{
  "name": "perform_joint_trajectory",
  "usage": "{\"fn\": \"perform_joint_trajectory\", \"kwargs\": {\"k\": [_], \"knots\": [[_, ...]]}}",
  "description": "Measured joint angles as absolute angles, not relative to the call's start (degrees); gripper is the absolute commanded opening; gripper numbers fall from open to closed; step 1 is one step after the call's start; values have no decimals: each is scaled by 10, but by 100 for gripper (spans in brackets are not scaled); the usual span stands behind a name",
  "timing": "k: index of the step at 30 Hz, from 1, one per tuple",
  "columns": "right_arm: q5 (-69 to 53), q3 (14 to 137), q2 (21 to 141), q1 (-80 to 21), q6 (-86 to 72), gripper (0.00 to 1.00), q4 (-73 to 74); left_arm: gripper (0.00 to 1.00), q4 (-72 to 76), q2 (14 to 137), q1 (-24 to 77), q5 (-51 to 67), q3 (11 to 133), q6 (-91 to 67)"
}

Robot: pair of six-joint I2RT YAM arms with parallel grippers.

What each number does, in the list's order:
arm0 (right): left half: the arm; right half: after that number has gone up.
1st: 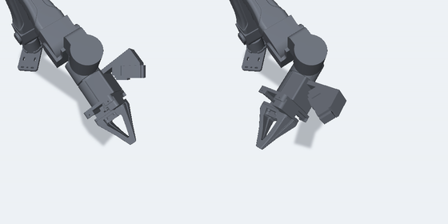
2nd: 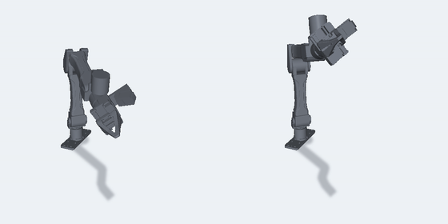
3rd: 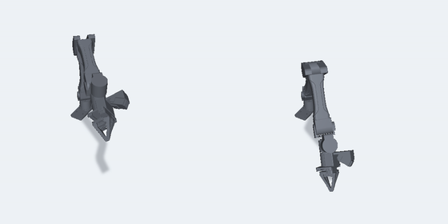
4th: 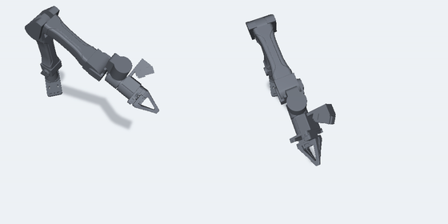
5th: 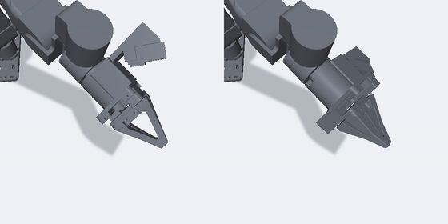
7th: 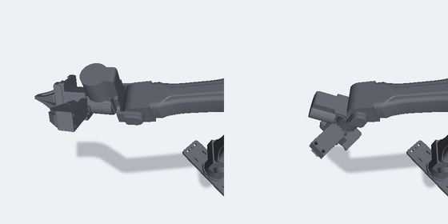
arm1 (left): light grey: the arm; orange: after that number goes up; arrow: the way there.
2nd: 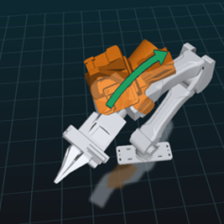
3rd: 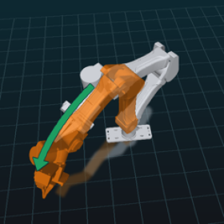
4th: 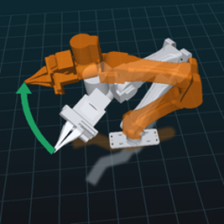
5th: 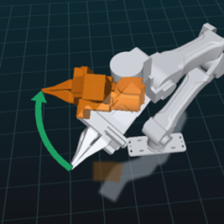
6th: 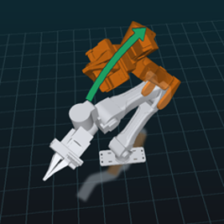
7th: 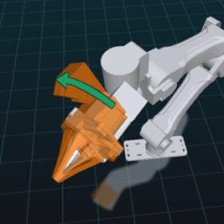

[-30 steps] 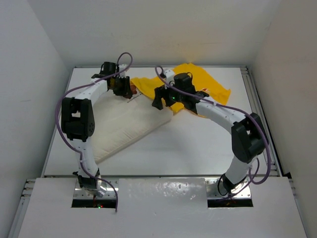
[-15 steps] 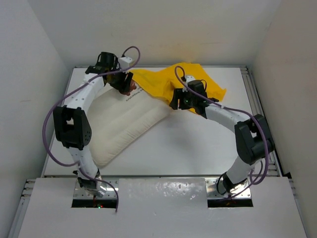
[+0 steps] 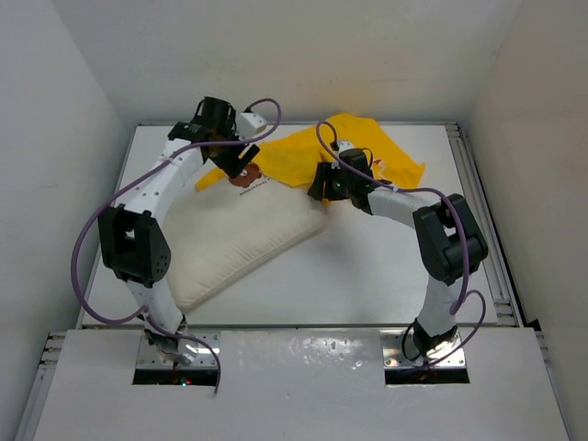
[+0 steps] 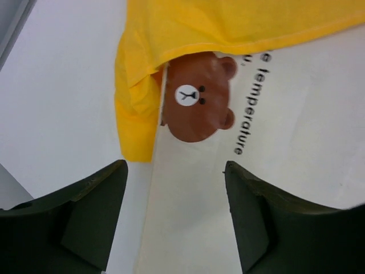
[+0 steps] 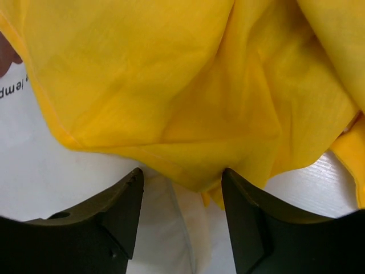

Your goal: Put the pillow into the pillowcase

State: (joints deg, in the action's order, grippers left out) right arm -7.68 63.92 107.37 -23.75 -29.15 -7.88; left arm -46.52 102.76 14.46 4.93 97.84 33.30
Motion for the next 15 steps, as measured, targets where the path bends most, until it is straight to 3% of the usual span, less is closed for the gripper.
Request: {"fn": "perform_joint_trajectory", "kwargs": {"k": [3,6,9,11,14,15], "knots": [[-57,640,1074,-237,-297,52,-80,57,-493,1024,179,52,977,377],[-32,637,1074,-237,-301,51,-78,71,-517,1010,257,64,936,422],[-15,633,1074,-237,-304,55,-76,97,-539,999,350,72,857,448],[-8,632,1074,-237,-305,55,-75,100,-544,999,395,72,811,451],[-2,632,1078,-237,-307,42,-77,100,-543,1000,416,46,778,446],[0,632,1081,-237,-308,31,-77,100,-534,1001,415,29,776,444]]}}
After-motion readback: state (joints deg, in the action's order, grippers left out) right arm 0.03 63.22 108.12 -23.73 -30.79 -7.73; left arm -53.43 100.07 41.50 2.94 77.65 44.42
